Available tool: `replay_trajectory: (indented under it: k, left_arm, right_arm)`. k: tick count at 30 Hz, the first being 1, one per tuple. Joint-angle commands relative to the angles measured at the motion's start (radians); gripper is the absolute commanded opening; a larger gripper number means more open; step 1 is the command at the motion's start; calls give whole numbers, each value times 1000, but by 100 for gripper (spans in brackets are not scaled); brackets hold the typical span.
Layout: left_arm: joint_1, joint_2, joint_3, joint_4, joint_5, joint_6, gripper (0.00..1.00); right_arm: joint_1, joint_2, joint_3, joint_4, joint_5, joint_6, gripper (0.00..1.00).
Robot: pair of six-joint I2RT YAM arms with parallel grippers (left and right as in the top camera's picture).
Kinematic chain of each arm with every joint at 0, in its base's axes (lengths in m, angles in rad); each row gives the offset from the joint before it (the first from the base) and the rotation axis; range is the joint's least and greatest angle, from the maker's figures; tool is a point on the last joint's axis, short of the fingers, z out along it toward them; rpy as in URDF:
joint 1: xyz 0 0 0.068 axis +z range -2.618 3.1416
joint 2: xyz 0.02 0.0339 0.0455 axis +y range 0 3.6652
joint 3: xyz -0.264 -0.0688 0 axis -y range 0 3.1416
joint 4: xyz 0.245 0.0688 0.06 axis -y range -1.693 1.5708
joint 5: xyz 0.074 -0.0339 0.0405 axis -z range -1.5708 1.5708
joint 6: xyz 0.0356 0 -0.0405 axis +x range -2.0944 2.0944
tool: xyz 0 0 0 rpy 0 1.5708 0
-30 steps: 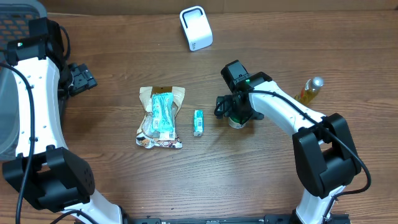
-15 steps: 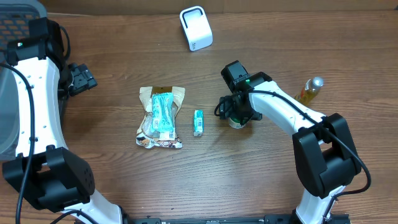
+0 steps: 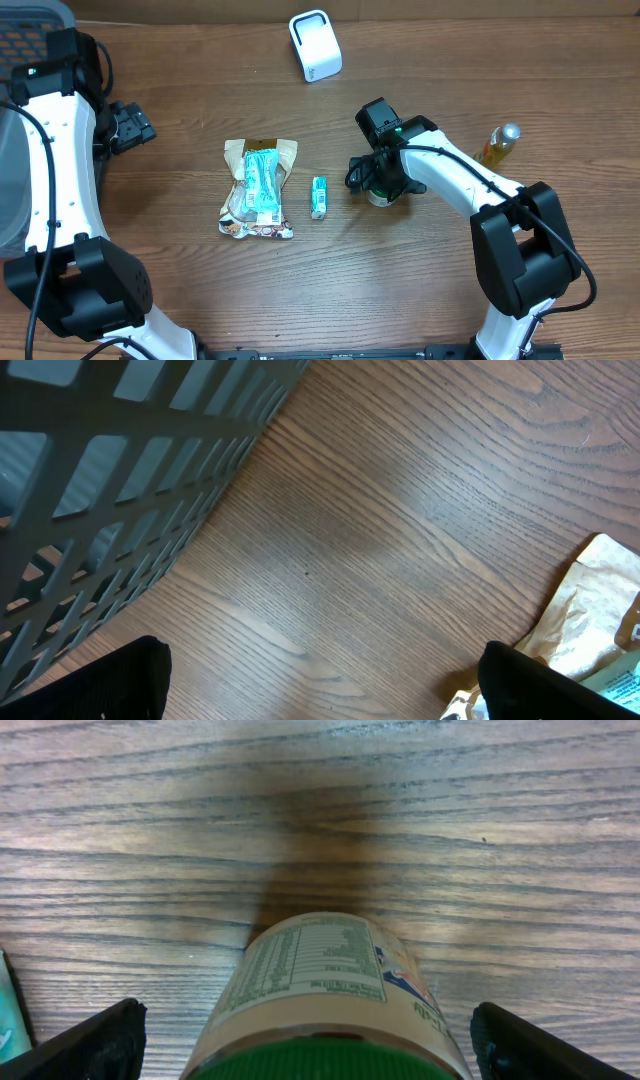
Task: Scan the item barcode
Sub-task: 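Lift the green jar off the table with the right gripper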
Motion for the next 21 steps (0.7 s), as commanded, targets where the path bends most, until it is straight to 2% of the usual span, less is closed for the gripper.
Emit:
replay_trajectory:
  k: [1,2,4,8,21]
  left_arm:
    - [3,10,18,1,-13,19,100]
    - [2,10,18,1,-13,19,100]
    - [2,10,18,1,-13,19,100]
    - [2,10,18,1,-13,19,100]
    - [0,10,18,1,-13,19,100]
  right_arm:
    - [-6,2,-2,-8,11,-3,93]
    - [-6,2,-2,-12,10,-3,87]
    - [-6,2,-2,-16,10,-2,82]
    - [-6,2,-2,-16,10,-2,80]
    - [-6,2,-3,-3,10,-2,80]
